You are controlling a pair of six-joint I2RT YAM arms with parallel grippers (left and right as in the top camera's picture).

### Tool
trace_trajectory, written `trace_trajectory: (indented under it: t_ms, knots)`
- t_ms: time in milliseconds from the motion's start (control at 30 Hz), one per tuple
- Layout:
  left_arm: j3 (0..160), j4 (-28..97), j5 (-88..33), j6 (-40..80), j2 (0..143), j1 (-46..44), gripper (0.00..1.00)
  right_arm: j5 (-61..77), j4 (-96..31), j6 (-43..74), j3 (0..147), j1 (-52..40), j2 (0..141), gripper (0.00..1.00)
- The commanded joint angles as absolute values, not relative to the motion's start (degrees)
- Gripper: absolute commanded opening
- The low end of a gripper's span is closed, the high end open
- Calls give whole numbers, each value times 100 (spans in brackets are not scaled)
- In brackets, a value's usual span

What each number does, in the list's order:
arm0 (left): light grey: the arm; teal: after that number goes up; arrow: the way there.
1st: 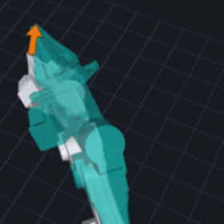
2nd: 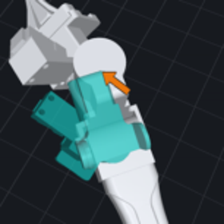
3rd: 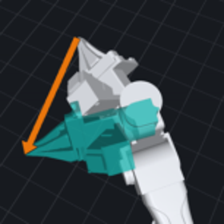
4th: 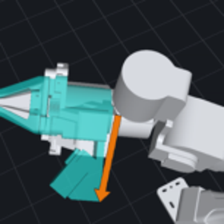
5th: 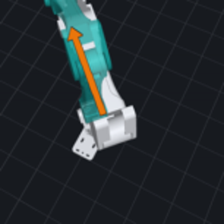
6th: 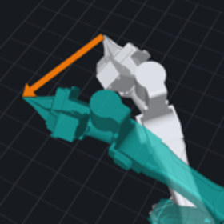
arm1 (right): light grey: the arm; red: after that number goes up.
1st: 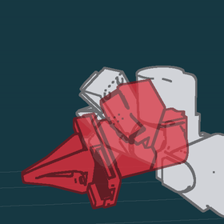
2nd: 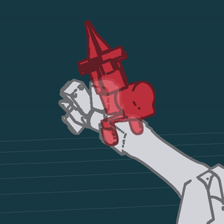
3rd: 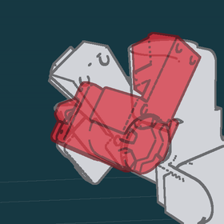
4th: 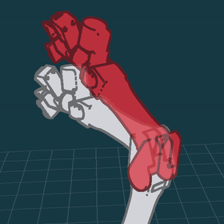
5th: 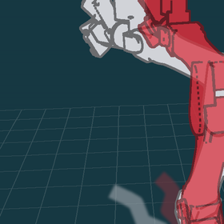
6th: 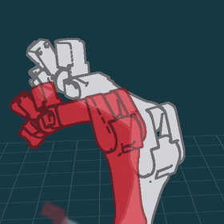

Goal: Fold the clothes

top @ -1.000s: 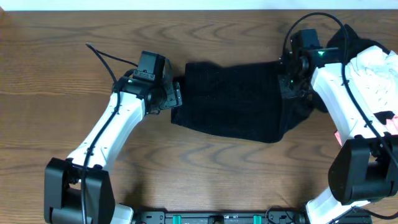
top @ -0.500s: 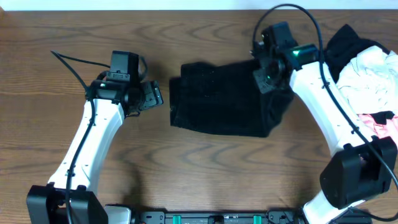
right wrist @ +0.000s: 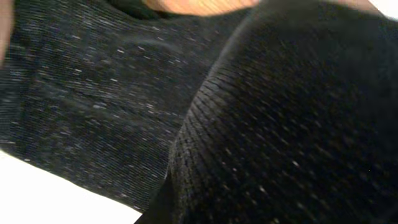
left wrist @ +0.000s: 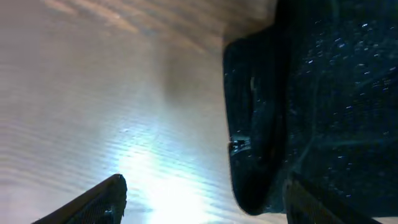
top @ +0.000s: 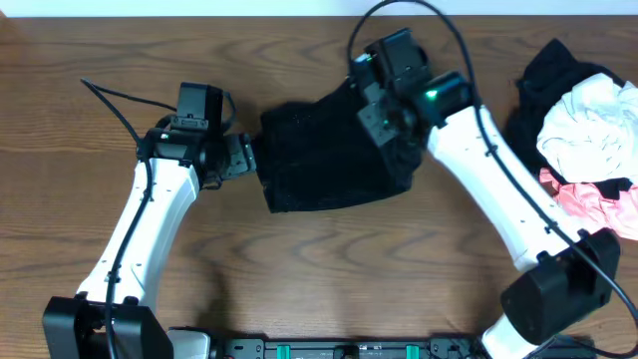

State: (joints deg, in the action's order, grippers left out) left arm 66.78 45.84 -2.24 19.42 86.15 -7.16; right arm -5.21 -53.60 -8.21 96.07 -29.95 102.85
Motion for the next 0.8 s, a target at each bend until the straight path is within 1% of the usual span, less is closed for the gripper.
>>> trace_trajectory:
  t_ms: [0, 200, 267, 300, 433, 533, 767]
  knots:
    - [6654, 4709, 255, 1857, 8597, -676, 81, -454, -5177, -1002, 9797, -3341, 10127, 1]
    - [6615, 4950, 480, 1966, 8611, -342, 80, -438, -4998, -1103, 9797, -3680, 10127, 1]
    - [6543, 4945, 458, 2224, 8611, -128, 80, -390, -4956, -1107, 9797, -3747, 10130, 1]
    - [6523, 4943, 403, 2320, 8611, -27, 77, -333, -4936, -1127, 9795, -3763, 10138, 1]
    - [6519, 4921, -311, 2390, 8611, 480, 76, 239, -4700, -1144, 9758, -3824, 10186, 1]
    - [6519, 4952, -648, 2359, 8611, 823, 76, 355, -4565, -1243, 9758, -3874, 10379, 1]
    - [6490, 5120, -773, 2259, 8617, 985, 77, 534, -4556, -1444, 9758, -3997, 11065, 1]
